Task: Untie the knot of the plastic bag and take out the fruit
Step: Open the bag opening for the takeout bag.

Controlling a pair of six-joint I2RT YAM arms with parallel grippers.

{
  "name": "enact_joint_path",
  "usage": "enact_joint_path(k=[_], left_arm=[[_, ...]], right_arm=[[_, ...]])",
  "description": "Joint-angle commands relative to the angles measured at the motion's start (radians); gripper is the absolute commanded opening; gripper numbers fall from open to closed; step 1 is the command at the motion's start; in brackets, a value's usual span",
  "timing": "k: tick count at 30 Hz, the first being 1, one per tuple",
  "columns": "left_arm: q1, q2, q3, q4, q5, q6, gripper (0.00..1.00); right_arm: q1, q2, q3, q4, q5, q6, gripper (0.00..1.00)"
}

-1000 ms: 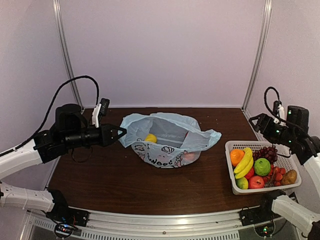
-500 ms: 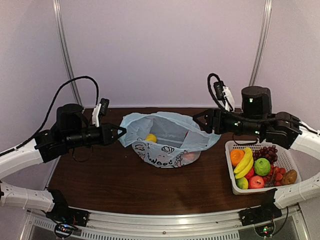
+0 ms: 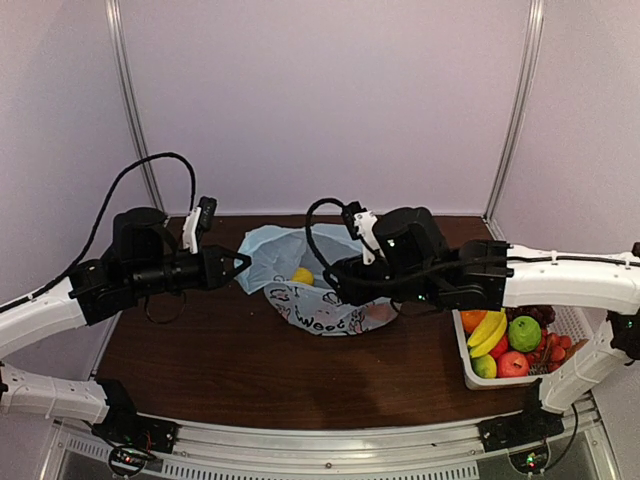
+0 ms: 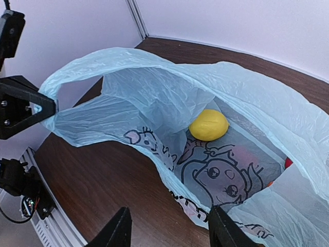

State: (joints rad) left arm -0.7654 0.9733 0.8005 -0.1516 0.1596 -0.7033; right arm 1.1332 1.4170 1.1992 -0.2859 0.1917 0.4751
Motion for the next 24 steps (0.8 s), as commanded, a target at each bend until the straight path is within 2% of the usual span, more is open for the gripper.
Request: enact_joint_path(k=[1, 6, 12, 15, 20, 24], left_arm=[[0.008, -0.020, -0.007, 0.002, -0.014, -0.015, 0.00], [0.008, -0.032, -0.021, 0.012, 0.000, -0.012, 0.00], [0.008, -0.027, -0.008, 0.031, 0.088, 0.031, 0.00], [0.008, -0.033, 0.003, 0.011, 0.073, 0.034, 0.00], [0.008, -0.031, 0.004, -0.015, 0.024, -0.005, 0.00], [0.008, -0.036, -0.001, -0.017, 0.007, -0.041, 0.00]], right_arm=[[-0.011, 0.080, 0.088, -0.042, 0.139, 0.038, 0.51], [-0.079, 0.192, 0.162, -0.085, 0.135, 0.044, 0.53], [-0.106, 0.332, 0.215, -0.109, 0.132, -0.010, 0.59], [-0.106, 0.356, 0.170, -0.073, 0.118, -0.027, 0.61], [-0.075, 0.322, -0.032, 0.061, 0.059, -0.038, 0.63], [-0.031, 0.309, -0.116, 0.055, 0.057, -0.050, 0.64]])
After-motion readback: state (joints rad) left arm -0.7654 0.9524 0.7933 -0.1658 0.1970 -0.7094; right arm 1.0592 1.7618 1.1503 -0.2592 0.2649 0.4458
